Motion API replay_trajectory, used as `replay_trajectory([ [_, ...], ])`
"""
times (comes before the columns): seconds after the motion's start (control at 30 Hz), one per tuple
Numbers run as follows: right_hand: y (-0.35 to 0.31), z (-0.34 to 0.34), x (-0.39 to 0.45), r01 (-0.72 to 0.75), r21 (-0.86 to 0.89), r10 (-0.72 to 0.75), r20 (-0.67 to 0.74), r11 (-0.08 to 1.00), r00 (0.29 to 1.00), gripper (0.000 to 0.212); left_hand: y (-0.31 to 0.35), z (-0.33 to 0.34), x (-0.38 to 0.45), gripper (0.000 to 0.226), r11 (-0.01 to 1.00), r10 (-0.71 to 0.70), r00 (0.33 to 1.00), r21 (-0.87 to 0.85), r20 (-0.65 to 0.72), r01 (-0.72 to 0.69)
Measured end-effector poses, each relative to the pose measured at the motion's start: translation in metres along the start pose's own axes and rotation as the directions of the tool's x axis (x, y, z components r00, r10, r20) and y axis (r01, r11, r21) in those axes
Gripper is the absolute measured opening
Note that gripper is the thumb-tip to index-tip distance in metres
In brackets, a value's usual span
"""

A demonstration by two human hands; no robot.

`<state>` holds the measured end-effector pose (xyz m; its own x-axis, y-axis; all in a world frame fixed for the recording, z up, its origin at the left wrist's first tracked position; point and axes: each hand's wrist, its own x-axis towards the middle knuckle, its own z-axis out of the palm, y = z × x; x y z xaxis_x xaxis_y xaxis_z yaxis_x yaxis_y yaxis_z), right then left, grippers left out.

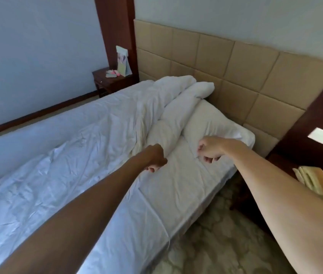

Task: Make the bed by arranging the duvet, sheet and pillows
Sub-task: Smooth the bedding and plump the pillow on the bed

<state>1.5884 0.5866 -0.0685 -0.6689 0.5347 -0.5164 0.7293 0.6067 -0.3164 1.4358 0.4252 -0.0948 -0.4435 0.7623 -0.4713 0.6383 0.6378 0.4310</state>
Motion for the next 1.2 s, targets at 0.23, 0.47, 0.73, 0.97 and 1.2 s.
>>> replay_trajectory([
  [0.23, -0.016, -0.065, 0.144, 0.184, -0.066, -0.179, 0.078, 0.981, 0.981, 0.024, -0.02, -0.04, 0.095, 0.023, 0.977, -0.183, 0.978, -0.132, -0.101, 0.169],
  [0.47, -0.04, -0.115, 0.293, 0.278, -0.122, -0.238, 0.266, 0.953, 0.934, 0.022, -0.021, -0.068, 0.235, 0.019, 0.945, -0.251, 0.962, -0.242, -0.105, 0.22],
  [0.73, -0.05, -0.177, 0.44, 0.344, -0.233, -0.282, 0.261, 0.91, 0.923, 0.022, -0.036, -0.1, 0.368, 0.031, 0.921, -0.34, 0.89, -0.299, -0.304, 0.25],
  [0.97, -0.068, -0.154, 0.596, 0.526, -0.41, -0.435, 0.3, 0.745, 0.849, 0.032, -0.082, -0.078, 0.463, 0.068, 0.835, -0.538, 0.772, -0.34, -0.34, 0.432],
  [1.2, -0.101, -0.1, 0.713, 0.638, -0.704, -0.668, 0.315, 0.313, 0.675, 0.087, -0.149, -0.039, 0.544, 0.109, 0.832, -0.549, 0.824, -0.188, -0.138, 0.523],
])
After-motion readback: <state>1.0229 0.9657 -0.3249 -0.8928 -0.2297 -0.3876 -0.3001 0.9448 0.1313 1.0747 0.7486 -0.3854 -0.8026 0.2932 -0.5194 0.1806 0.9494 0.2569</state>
